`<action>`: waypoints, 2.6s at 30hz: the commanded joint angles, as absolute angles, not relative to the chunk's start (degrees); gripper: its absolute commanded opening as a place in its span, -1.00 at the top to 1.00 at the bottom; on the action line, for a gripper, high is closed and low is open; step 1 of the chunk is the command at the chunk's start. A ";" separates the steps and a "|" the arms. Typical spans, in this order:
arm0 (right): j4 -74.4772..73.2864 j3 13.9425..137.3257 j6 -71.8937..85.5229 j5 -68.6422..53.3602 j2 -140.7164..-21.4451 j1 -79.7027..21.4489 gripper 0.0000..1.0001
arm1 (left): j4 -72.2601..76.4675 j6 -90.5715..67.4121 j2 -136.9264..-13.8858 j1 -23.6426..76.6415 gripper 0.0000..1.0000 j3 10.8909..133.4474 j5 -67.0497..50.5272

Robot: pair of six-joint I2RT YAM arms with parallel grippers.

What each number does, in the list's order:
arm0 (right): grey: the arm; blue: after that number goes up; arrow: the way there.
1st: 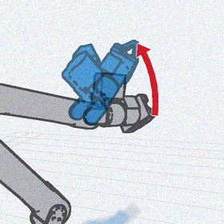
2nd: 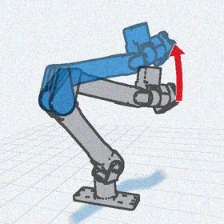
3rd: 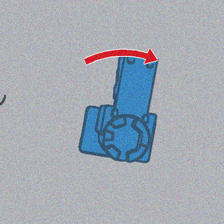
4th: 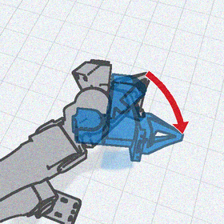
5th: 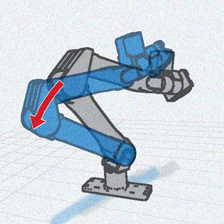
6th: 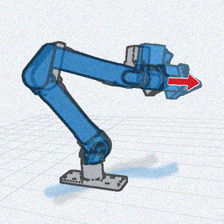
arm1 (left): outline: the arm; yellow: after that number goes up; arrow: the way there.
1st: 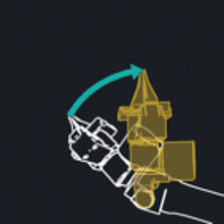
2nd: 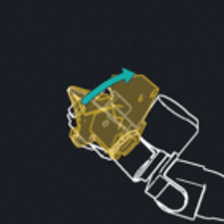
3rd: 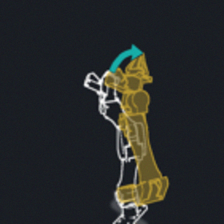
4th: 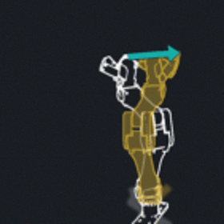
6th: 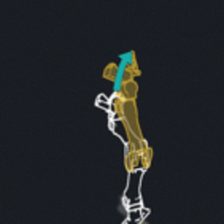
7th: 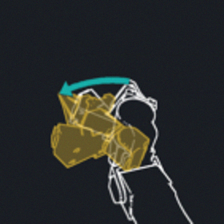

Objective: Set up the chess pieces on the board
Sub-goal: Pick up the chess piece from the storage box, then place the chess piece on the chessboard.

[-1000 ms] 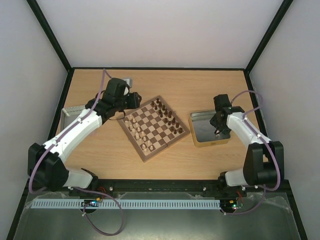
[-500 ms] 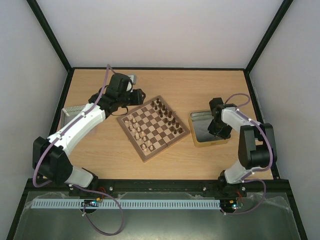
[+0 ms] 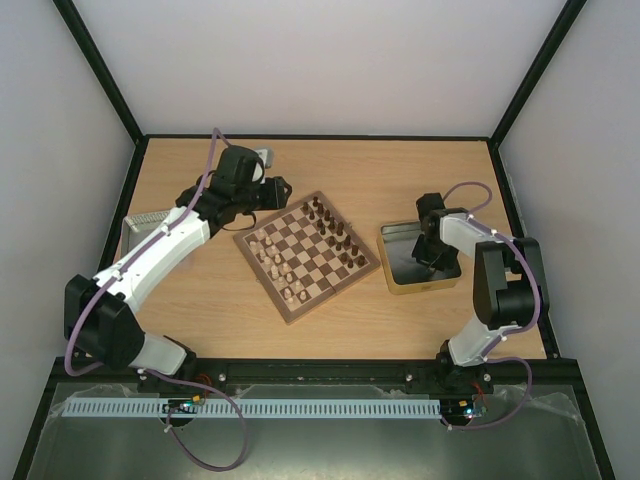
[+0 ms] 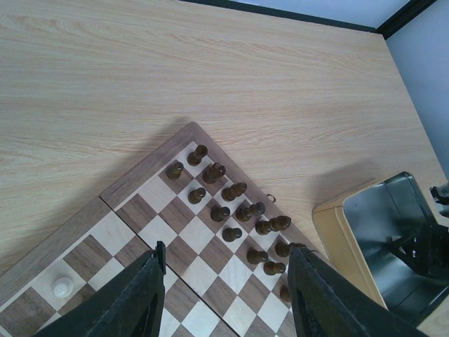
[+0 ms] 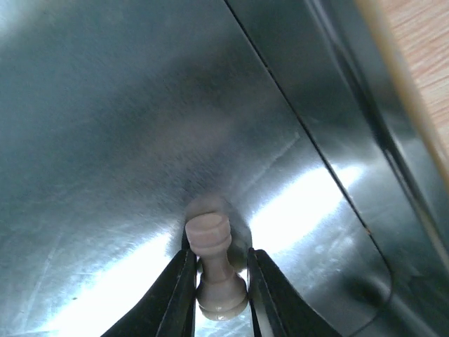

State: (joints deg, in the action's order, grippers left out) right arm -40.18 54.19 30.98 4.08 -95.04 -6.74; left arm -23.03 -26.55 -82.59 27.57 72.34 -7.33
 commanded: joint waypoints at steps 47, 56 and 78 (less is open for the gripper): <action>9.76 55.04 8.43 -25.12 -75.62 -36.51 0.81 | -34.13 -32.48 -91.37 23.79 -0.11 85.69 -48.12; 7.28 56.71 3.67 -25.04 -77.66 -38.63 0.82 | -35.46 -31.38 -93.81 24.26 0.05 86.22 -51.37; 5.51 58.86 0.68 -26.26 -79.96 -39.97 0.85 | -40.52 -26.99 -96.62 25.48 0.39 86.40 -48.72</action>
State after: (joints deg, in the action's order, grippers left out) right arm 3.16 56.40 2.68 -25.36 -79.64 -38.89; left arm -37.65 -27.88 -94.94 24.25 85.25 -48.03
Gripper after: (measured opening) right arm 0.115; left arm 0.294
